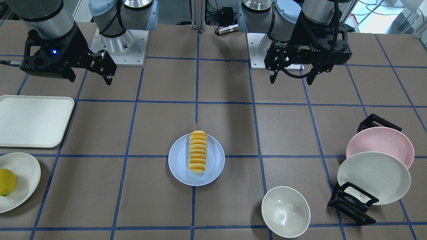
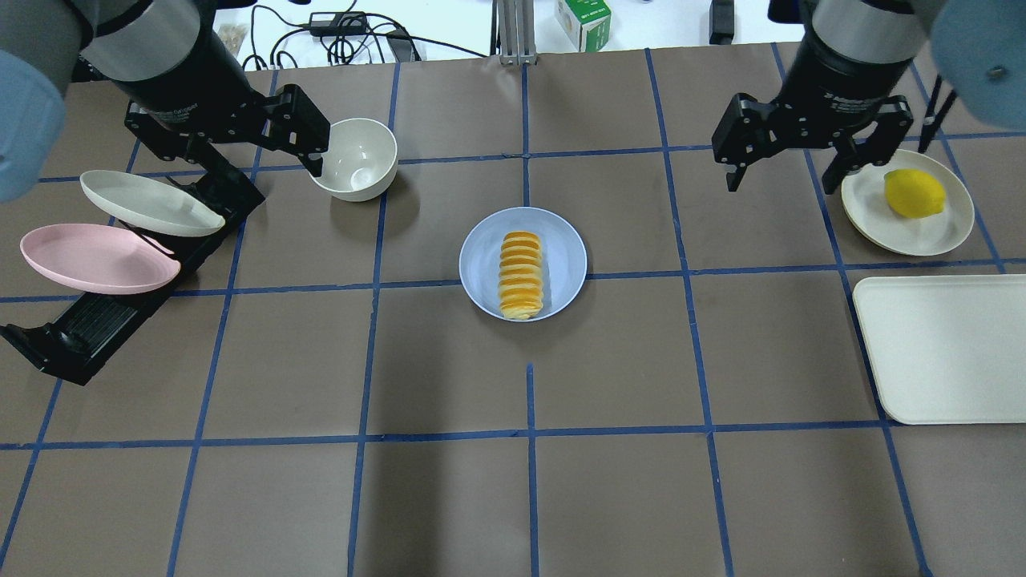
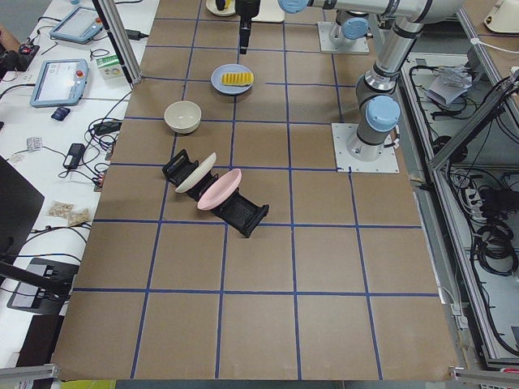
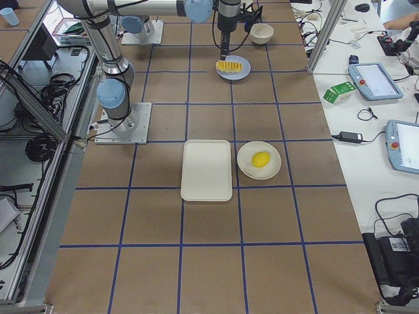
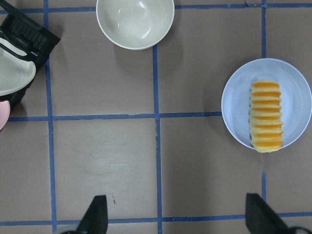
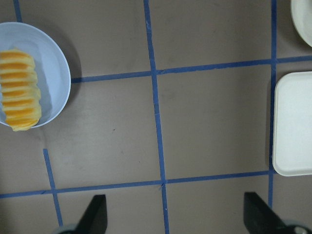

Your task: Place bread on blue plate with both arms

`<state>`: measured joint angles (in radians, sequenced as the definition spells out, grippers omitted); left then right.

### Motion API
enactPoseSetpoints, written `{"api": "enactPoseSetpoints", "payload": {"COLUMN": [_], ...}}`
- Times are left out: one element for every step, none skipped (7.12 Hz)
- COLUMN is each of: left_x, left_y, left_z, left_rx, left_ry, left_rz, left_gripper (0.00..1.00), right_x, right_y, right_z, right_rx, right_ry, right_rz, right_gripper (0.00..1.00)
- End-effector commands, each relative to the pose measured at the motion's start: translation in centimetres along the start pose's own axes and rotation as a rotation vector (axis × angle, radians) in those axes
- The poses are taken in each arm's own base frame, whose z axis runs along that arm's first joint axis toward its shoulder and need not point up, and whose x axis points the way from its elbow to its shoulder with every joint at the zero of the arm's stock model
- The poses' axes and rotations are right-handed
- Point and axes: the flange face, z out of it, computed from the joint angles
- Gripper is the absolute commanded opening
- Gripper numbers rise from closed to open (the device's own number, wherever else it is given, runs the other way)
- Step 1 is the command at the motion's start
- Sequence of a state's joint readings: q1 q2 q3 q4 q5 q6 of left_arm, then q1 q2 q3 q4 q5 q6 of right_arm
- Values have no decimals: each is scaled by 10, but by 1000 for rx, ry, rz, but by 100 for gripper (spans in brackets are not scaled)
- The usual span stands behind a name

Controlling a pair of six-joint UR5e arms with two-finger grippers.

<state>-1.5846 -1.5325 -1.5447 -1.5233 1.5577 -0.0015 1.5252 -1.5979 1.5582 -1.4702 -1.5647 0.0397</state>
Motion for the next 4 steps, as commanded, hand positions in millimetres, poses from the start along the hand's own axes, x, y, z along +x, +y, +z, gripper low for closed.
{"api": "enactPoseSetpoints", "payload": {"left_x": [0, 0, 0, 0], "left_y": [0, 0, 0, 0], "left_z": [0, 0, 0, 0], "left_rx": [0, 0, 0, 0], "left_ry": [-1, -1, 1, 1], "left_rz": [0, 0, 0, 0], "left_gripper": [100, 100, 100, 100], "right_x": [1, -7, -14, -21], "right_y": [18, 20, 23, 26], "right_z": [-7, -7, -7, -7], "right_rx": [-4, -3, -4, -4], "right_ry": [-9, -16, -18, -14], "right_rz": [60, 53, 41, 31], "right_gripper": [100, 100, 100, 100]}}
